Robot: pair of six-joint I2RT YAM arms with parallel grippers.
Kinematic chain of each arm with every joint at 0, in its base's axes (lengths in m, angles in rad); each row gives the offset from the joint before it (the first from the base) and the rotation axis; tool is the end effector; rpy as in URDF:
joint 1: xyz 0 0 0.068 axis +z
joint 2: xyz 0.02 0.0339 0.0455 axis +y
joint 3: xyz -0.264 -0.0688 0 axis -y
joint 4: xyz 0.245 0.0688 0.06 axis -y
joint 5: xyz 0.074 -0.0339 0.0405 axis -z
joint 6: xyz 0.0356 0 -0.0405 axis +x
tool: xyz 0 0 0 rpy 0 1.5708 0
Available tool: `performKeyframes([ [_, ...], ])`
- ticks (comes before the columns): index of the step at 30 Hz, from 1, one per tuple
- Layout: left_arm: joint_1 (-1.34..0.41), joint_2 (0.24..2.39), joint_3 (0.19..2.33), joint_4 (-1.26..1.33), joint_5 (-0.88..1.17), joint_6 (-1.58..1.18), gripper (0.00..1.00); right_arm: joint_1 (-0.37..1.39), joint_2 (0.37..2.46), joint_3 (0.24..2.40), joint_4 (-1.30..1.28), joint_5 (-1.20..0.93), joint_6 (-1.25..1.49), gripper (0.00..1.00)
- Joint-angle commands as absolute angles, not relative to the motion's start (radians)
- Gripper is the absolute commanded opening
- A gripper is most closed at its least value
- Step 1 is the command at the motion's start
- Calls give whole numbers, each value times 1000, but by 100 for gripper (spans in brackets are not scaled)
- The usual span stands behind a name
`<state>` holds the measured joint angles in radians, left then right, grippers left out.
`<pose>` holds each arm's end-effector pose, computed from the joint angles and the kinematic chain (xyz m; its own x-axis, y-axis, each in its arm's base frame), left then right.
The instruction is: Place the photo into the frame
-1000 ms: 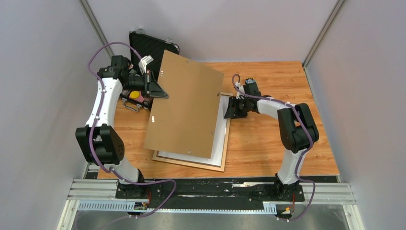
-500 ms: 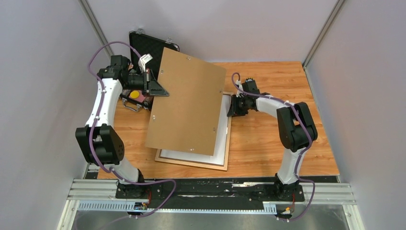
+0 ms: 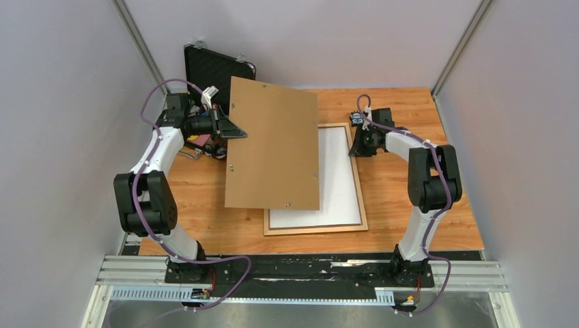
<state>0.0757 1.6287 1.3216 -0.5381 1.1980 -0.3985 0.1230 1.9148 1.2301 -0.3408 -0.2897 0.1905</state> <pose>0.3462 -0.0070 0.2951 -0.9159 -0.2112 -0.3412 0.2531 0.3558 -0.8996 0.3886 0.0583 0.1611 -0.8833 0.0736 -0.4630 -0.0992 0.9359 0.3380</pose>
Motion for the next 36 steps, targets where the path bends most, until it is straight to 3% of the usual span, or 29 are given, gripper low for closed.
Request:
performKeyframes([
  [1,50,1574,1247,-157,1241,-683,0,95,1945,1278,-341,-261,208,10],
  [11,-58,1649,1112,266,1165,-954,0,69,1991,1317,-342,-302,266,9],
  [15,-81,1694,1071,432,1154,-1057,0,54,1983,1315,-342,-333,274,17],
  [20,-101,1751,1038,548,1144,-1150,0,16,1939,1302,-344,-398,283,38],
  [23,-119,1779,1017,649,1139,-1207,0,-16,1907,1291,-344,-446,278,44],
  [36,-171,1886,998,738,1100,-1263,0,-157,1764,1190,-342,-589,226,51],
])
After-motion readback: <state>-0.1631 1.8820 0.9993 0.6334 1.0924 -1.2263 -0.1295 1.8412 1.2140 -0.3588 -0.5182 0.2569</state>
